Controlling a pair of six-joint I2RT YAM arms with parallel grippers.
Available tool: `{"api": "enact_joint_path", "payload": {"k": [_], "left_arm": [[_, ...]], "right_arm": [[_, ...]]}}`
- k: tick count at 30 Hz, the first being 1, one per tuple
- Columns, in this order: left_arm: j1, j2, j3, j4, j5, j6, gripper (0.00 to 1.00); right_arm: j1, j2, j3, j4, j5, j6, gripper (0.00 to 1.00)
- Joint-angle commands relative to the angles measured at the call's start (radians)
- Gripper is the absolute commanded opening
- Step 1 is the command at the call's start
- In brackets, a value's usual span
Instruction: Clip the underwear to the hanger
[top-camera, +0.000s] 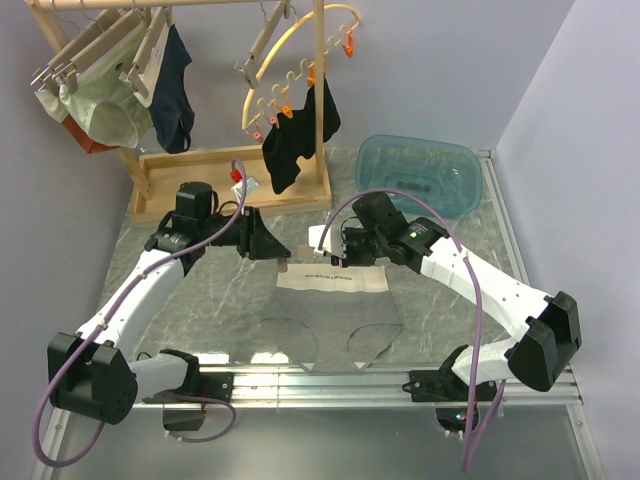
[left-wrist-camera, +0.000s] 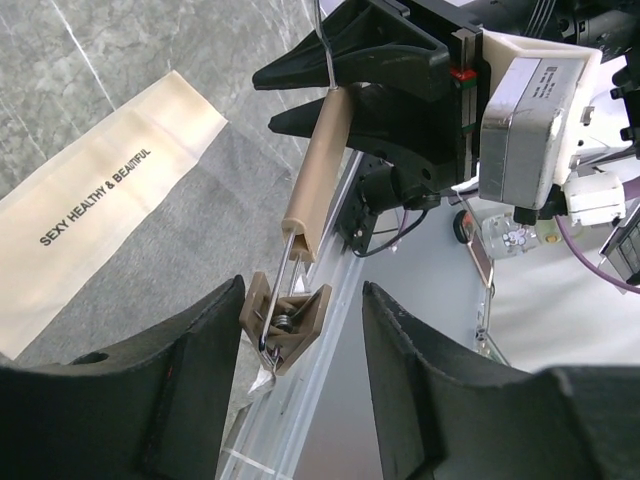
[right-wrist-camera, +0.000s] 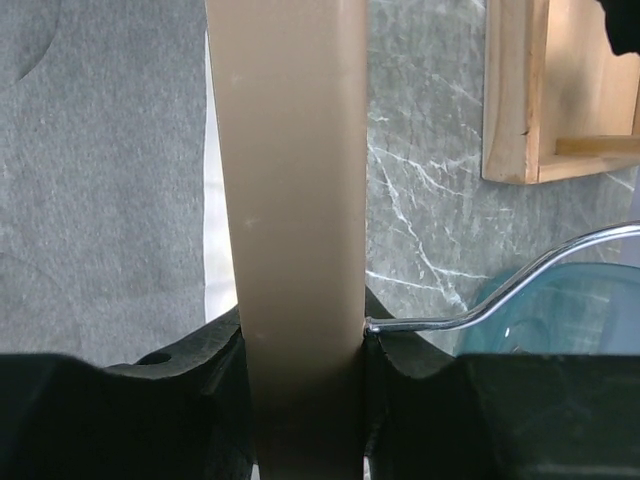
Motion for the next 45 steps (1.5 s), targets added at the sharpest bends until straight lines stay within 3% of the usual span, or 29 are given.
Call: {"api": "enact_joint_path", "payload": {"k": [1, 8, 14, 20, 23, 24, 25, 27, 30, 31, 34, 36, 39, 44, 45], "left_arm": [[0.0, 0.006, 0.026, 0.031, 0.043, 0.021, 0.56], [-0.011, 0.011, 0.007, 0.031, 0.059, 0.041, 0.6], [-0.011, 0.0, -0.003, 0.026, 0.063, 0.067, 0.55], [-0.011, 0.0, -0.005, 0.039, 0.065, 0.062, 0.38], [-0.011, 0.003, -0.011, 0.058, 0.068, 0.048, 0.17], [-0.011, 0.005, -0.013, 0.065, 0.068, 0.033, 0.06], [-0.011, 0.005, -0.017, 0.084, 0.068, 0.024, 0.04], [-0.011, 0.008, -0.022, 0.103, 0.072, -0.005, 0.06], [-0.011, 0.017, -0.02, 0.097, 0.071, -0.001, 0.29], [-0.011, 0.017, -0.013, 0.089, 0.069, 0.007, 0.3], [-0.011, 0.025, -0.006, 0.075, 0.071, 0.019, 0.23], [-0.011, 0.022, -0.011, 0.089, 0.079, 0.013, 0.11], [-0.013, 0.019, -0.023, 0.111, 0.08, -0.005, 0.0], [-0.014, 0.023, -0.062, 0.169, 0.089, -0.073, 0.01], [-0.016, 0.029, -0.06, 0.163, 0.08, -0.071, 0.13]], "right_arm": [[-0.008, -0.031, 0.019, -0.003, -0.017, -0.009, 0.0], [-0.007, -0.015, 0.041, -0.011, -0.032, 0.007, 0.0], [-0.022, 0.0, 0.074, -0.037, -0.061, 0.02, 0.0], [-0.03, 0.005, 0.085, -0.052, -0.077, 0.025, 0.0], [-0.03, 0.008, 0.09, -0.054, -0.078, 0.025, 0.0], [-0.03, 0.005, 0.09, -0.054, -0.078, 0.021, 0.0], [-0.028, 0.006, 0.088, -0.054, -0.078, 0.021, 0.0], [-0.028, 0.005, 0.084, -0.052, -0.078, 0.014, 0.0], [-0.03, 0.003, 0.082, -0.064, -0.077, 0.001, 0.0], [-0.028, 0.003, 0.082, -0.066, -0.074, -0.002, 0.0], [-0.028, 0.0, 0.082, -0.069, -0.069, -0.01, 0.0], [-0.028, 0.0, 0.084, -0.075, -0.072, -0.015, 0.0], [-0.028, -0.005, 0.08, -0.077, -0.071, -0.018, 0.0], [-0.028, -0.021, 0.054, -0.054, -0.057, -0.025, 0.0], [-0.028, -0.02, 0.056, -0.057, -0.06, -0.026, 0.0]]}}
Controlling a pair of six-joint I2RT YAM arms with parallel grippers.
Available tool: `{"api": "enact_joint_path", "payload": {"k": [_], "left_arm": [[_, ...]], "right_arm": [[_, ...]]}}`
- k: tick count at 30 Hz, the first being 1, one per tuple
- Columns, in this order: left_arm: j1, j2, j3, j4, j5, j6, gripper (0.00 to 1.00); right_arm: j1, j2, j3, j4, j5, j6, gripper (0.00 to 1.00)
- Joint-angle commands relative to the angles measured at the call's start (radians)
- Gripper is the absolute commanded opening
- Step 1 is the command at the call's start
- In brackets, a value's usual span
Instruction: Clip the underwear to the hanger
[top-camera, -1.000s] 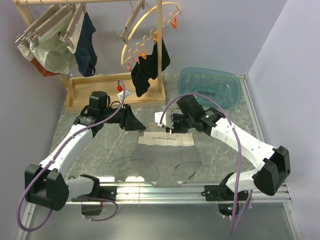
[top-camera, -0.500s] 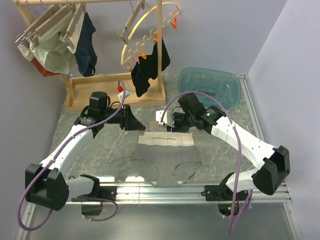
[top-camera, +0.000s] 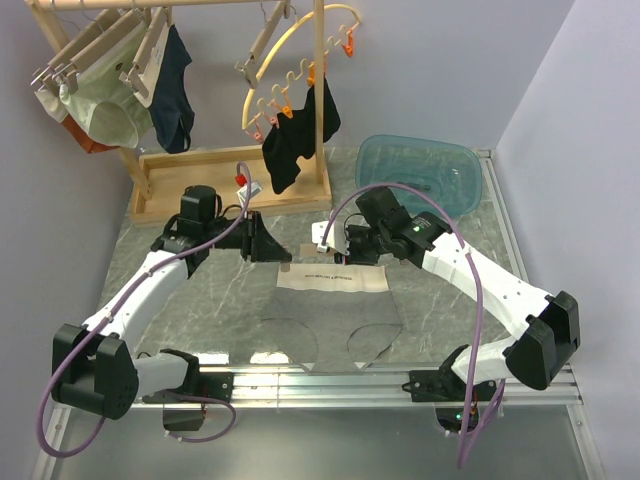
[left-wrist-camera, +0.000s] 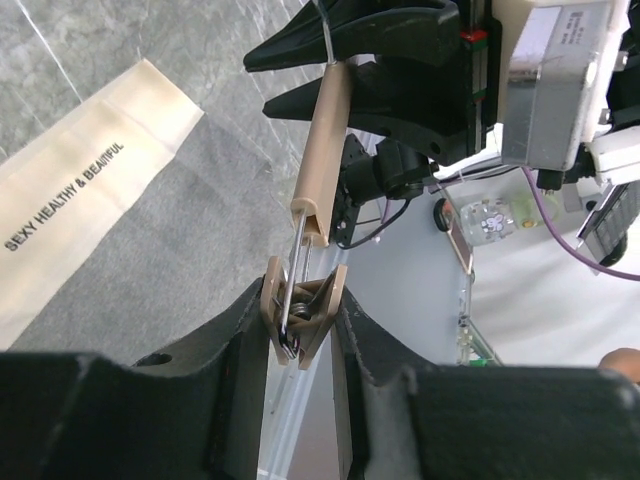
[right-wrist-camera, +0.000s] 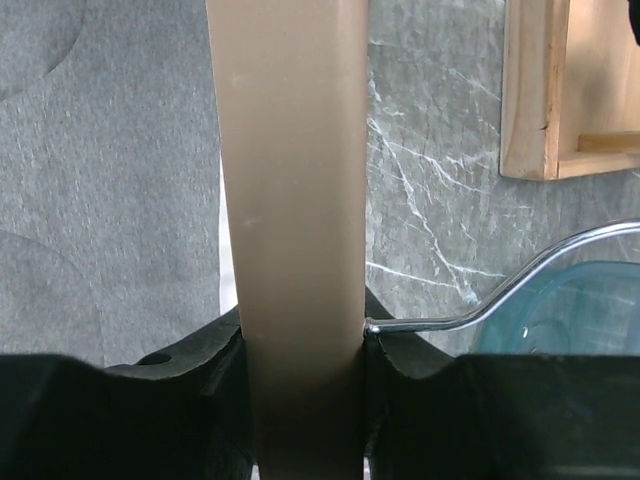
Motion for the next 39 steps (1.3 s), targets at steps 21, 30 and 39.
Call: {"api": "enact_joint_path", "payload": {"k": [21, 30, 39], "left_arm": [[-0.013, 0.007, 0.024, 0.055, -0.025, -0.023, 0.46], [-0.019, 0.012, 0.019, 0.06, -0.012, -0.02, 0.06], [-0.016, 0.025, -0.034, 0.155, -0.042, -0.094, 0.0]], "right_arm": [[0.001, -0.023, 0.032, -0.027, -0.021, -0.04, 0.0], [0.006, -0.017, 0.038, -0.029, -0.016, -0.043, 0.0], [0.007, -0.009, 0.027, 0.064, 0.071, 0.05, 0.51]]}}
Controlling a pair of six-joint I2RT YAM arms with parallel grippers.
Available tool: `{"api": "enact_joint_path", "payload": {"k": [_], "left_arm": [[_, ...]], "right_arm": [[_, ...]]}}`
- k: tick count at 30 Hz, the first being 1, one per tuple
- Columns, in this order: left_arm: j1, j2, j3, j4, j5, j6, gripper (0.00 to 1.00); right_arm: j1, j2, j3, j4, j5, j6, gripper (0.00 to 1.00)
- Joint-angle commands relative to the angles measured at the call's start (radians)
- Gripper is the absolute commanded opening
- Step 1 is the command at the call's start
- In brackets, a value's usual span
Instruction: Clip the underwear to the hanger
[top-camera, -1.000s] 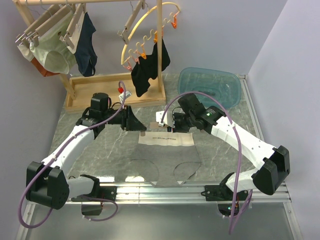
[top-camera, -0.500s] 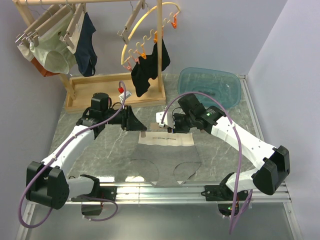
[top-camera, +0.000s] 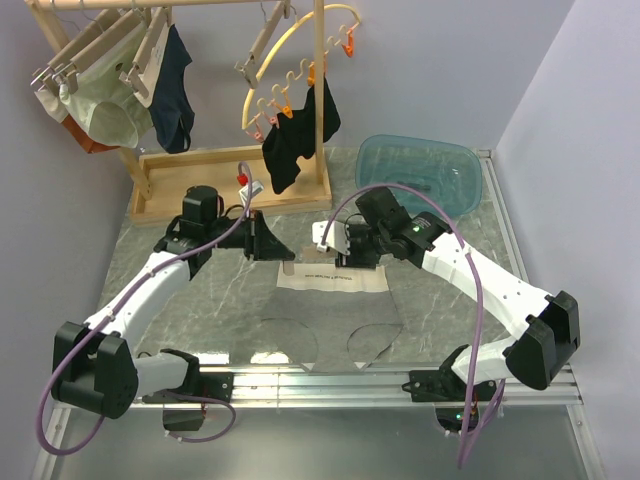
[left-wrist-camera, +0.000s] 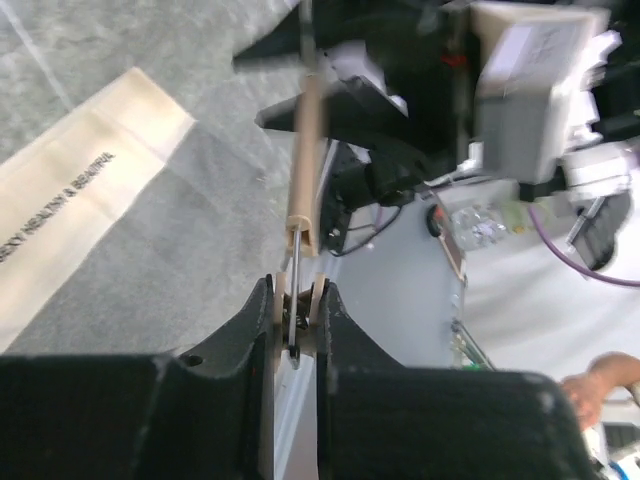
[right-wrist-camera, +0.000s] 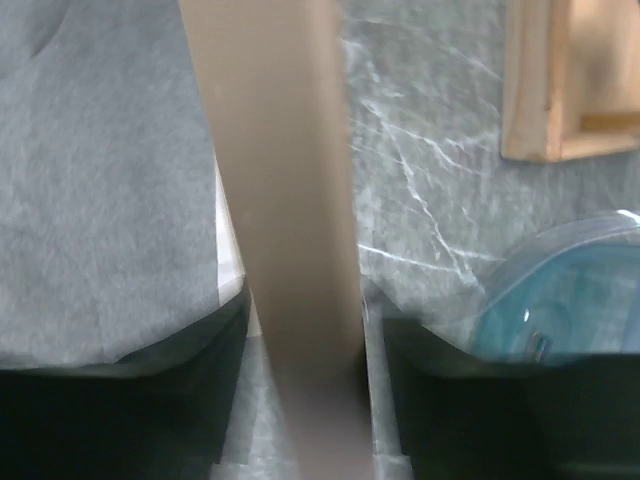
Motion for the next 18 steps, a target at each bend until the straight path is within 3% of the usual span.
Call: {"api": "enact_joint_path", "payload": {"k": [1, 4, 9, 14, 18], "left_arm": [[0.004, 0.023, -0.017, 0.09, -0.043, -0.041, 0.0], [0.02, 0.058, -0.02, 0.156, -0.046, -0.075, 0.0], [0.04, 0.154, 0.02, 0.206, -0.052, -0.08, 0.0], [0.072, 0.256, 0.061, 0.225, -0.049, -0.041, 0.0], [0.09, 0.325, 0.087, 0.257, -0.058, -0.021, 0.0]], "right_arm": [[0.003, -0.016, 0.025, 0.111, 0.059, 0.077, 0.69], [0.001, -0.039, 0.012, 0.155, 0.068, 0.133, 0.8], [-0.008, -0.055, 0.016, 0.175, 0.045, 0.264, 0.79], [-0.006, -0.043, 0.015, 0.198, -0.001, 0.404, 0.7], [-0.005, 0.004, -0.007, 0.279, -0.042, 0.569, 0.58]]}}
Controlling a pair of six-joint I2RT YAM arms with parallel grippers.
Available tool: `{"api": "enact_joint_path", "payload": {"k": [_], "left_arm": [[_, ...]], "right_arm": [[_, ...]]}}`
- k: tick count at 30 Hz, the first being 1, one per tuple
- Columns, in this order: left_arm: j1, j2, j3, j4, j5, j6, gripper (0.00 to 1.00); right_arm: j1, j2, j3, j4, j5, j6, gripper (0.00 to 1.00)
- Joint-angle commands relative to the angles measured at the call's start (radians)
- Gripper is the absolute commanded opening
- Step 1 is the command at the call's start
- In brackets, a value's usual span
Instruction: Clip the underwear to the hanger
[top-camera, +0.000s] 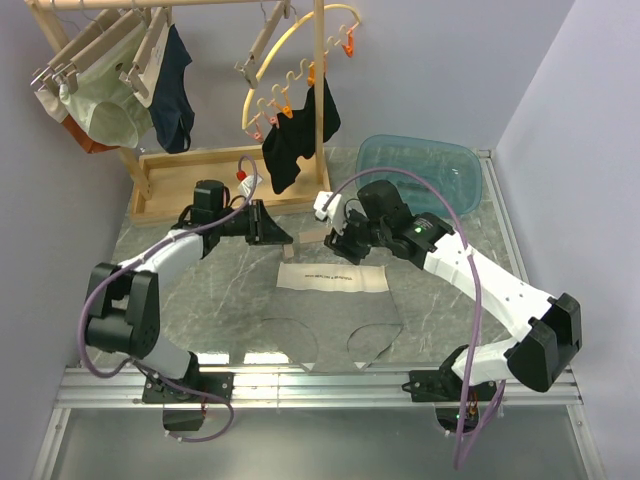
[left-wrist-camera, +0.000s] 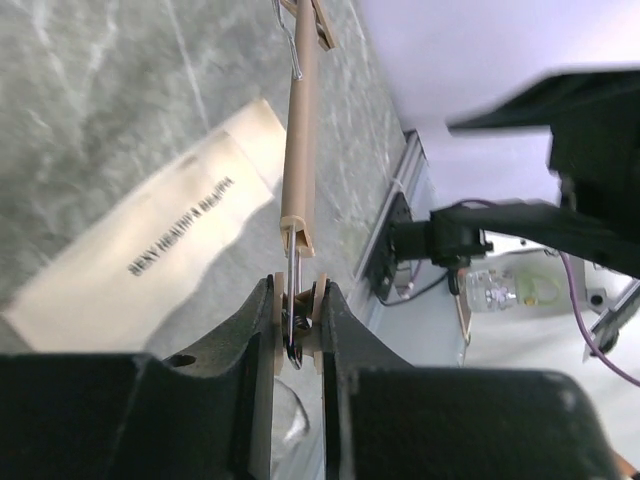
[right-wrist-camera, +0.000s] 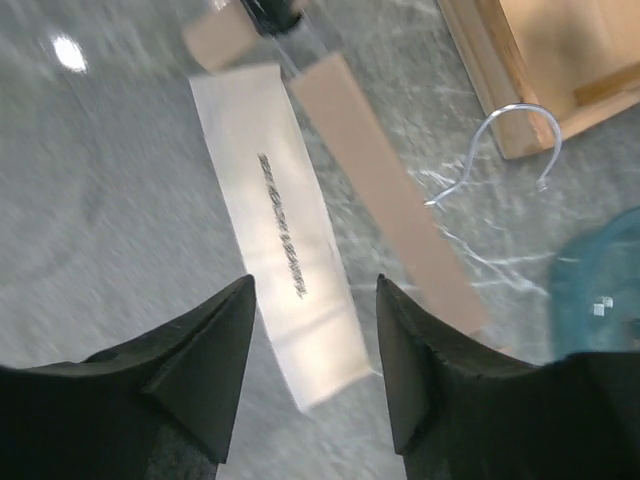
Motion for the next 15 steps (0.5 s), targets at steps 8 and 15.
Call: {"api": "enact_joint_path", "payload": {"k": [8, 15], "left_arm": [[0.016, 0.14, 0.077, 0.229, -0.007, -0.026, 0.0], [0.016, 0.219, 0.082, 0.247, -0.01, 0.025, 0.0]], "right_arm": [[0.041, 0.176, -0.037, 0.284, -0.012, 0.461, 0.42], [0.095, 0.326, -0.05, 0.448, 0.079, 0.501, 0.42]]}}
